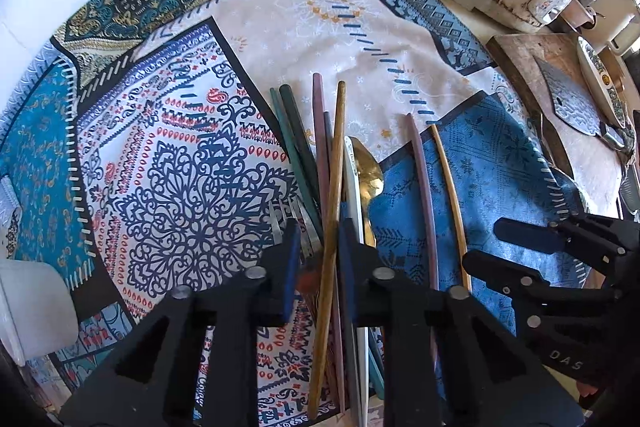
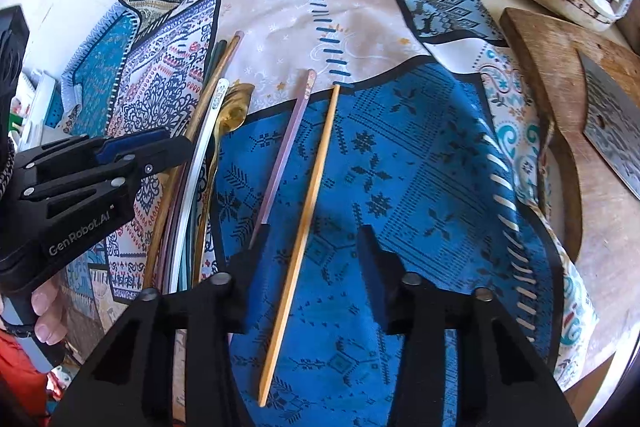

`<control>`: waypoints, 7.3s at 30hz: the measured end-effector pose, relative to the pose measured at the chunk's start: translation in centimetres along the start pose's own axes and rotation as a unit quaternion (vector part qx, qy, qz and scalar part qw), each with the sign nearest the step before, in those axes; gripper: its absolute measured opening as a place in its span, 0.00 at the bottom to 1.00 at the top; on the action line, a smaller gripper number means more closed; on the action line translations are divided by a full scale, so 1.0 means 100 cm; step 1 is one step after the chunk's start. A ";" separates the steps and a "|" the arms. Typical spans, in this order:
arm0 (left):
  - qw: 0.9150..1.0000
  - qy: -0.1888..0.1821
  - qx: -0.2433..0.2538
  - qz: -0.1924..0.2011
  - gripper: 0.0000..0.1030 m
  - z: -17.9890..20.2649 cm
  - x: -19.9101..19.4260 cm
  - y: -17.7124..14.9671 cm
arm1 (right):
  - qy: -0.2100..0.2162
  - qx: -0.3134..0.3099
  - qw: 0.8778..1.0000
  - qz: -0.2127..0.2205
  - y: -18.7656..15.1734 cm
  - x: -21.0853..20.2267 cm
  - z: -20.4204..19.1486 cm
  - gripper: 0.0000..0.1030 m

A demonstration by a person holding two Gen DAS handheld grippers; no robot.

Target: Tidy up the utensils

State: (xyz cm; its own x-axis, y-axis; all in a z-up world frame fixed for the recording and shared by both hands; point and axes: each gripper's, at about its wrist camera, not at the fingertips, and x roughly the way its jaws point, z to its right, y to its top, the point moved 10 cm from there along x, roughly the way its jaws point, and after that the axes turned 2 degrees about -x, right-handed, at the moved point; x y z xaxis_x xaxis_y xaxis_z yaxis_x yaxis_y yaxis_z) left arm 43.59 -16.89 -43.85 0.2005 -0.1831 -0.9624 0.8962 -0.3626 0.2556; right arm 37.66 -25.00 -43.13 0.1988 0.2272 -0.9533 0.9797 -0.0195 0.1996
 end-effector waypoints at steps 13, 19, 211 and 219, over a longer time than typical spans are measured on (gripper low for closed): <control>0.999 -0.036 -0.014 -0.018 0.06 0.003 0.017 0.016 | -0.016 0.018 1.000 0.007 0.010 0.012 -0.007 0.13; 0.999 -0.040 -0.028 -0.007 0.05 -0.003 0.002 0.011 | -0.024 0.027 0.999 0.020 0.015 0.014 -0.005 0.04; 0.924 0.063 -0.247 0.285 0.04 -0.281 -0.271 -0.086 | 0.143 -0.198 0.928 0.281 0.129 -0.150 -0.355 0.06; 0.936 0.058 -0.242 0.248 0.04 -0.289 -0.238 -0.091 | 0.123 -0.213 0.941 0.232 0.129 -0.097 -0.367 0.06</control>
State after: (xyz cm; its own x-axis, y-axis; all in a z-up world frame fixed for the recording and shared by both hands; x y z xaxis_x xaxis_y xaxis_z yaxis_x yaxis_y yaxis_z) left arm 42.12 17.11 -25.88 0.6563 -0.1092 -0.7466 0.7501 0.2018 0.6298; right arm 47.38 8.28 -22.96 0.5387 0.5093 -0.6712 0.6796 0.2082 0.7034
